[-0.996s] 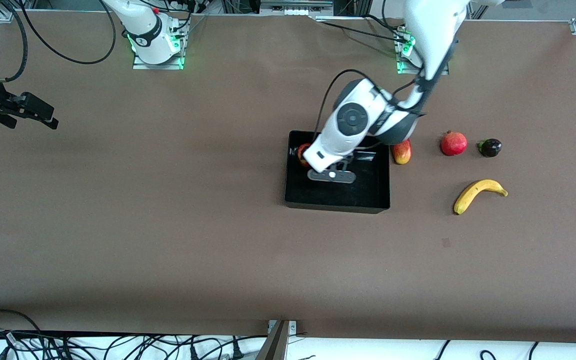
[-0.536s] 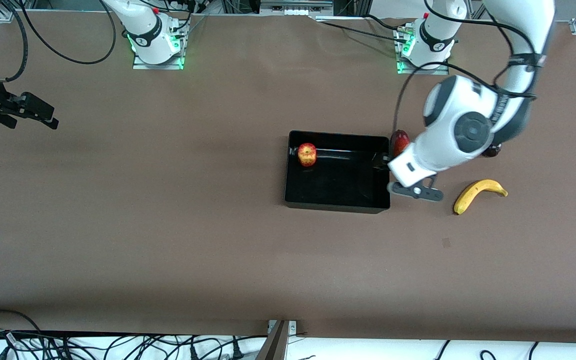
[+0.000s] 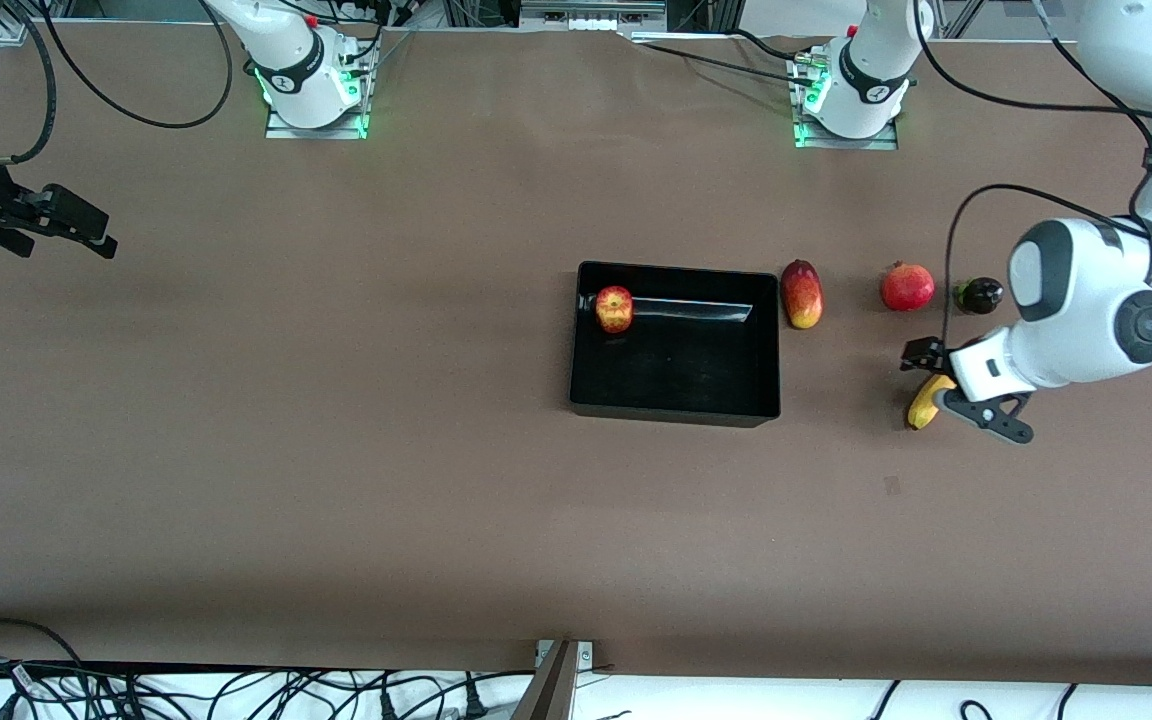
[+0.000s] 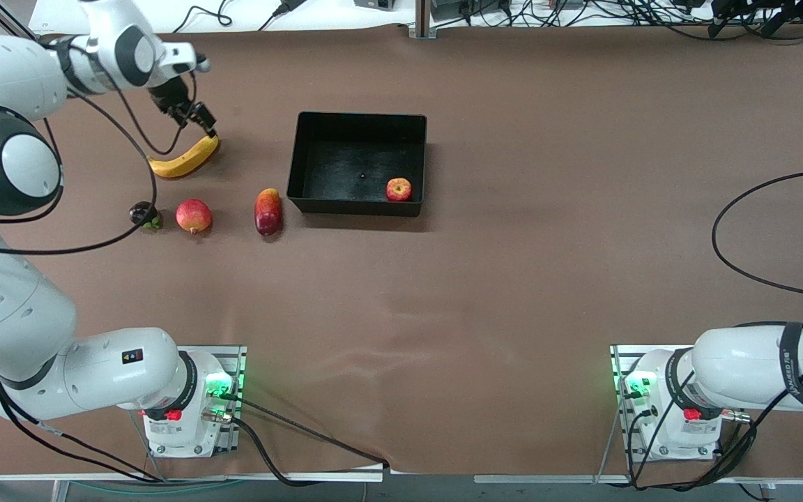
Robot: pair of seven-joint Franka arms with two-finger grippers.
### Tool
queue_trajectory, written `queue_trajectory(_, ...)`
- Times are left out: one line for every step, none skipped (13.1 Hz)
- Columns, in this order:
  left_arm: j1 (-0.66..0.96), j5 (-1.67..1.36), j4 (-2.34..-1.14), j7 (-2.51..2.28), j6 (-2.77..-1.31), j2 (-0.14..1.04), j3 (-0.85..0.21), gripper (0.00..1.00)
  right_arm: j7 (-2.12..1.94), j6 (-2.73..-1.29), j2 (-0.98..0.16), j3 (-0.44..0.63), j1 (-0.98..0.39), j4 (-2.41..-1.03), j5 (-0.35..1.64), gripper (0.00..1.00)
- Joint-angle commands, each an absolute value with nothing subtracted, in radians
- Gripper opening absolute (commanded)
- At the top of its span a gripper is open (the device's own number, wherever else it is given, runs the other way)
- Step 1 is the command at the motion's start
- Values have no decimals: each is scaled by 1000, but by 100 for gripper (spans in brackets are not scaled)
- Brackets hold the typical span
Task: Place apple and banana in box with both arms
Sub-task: 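Lower the left gripper and grasp the yellow banana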
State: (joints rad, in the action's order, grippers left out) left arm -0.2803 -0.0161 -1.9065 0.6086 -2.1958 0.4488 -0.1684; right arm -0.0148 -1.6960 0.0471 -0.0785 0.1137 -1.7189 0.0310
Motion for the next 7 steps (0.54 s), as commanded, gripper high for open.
queue_trajectory(-374, 0, -1901, 840, -2253, 517, -193, 100, -14, -1687, 44, -81, 114, -1703, 29, 100)
queue_trajectory(-374, 3, -1902, 879, -2279, 523, -192, 100, -14, -1687, 44, -80, 114, -1703, 28, 100)
queue_trajectory(-374, 5, -1902, 905, -2287, 532, -192, 100, -12, -1687, 43, -80, 114, -1703, 28, 100)
queue_trajectory(-374, 6, -1913, 948, -2289, 543, -192, 100, -14, -1687, 43, -80, 114, -1703, 28, 100)
queue_trajectory(-379, 18, -1937, 963, -2305, 552, -192, 100, -14, -1687, 44, -81, 114, -1703, 28, 100)
queue_trajectory(-388, 35, -1968, 974, -2331, 554, -192, 100, -14, -1687, 44, -81, 112, -1703, 28, 100)
queue_trajectory(-390, 63, -1988, 986, -2338, 555, -192, 100, -12, -1687, 44, -80, 112, -1703, 28, 100)
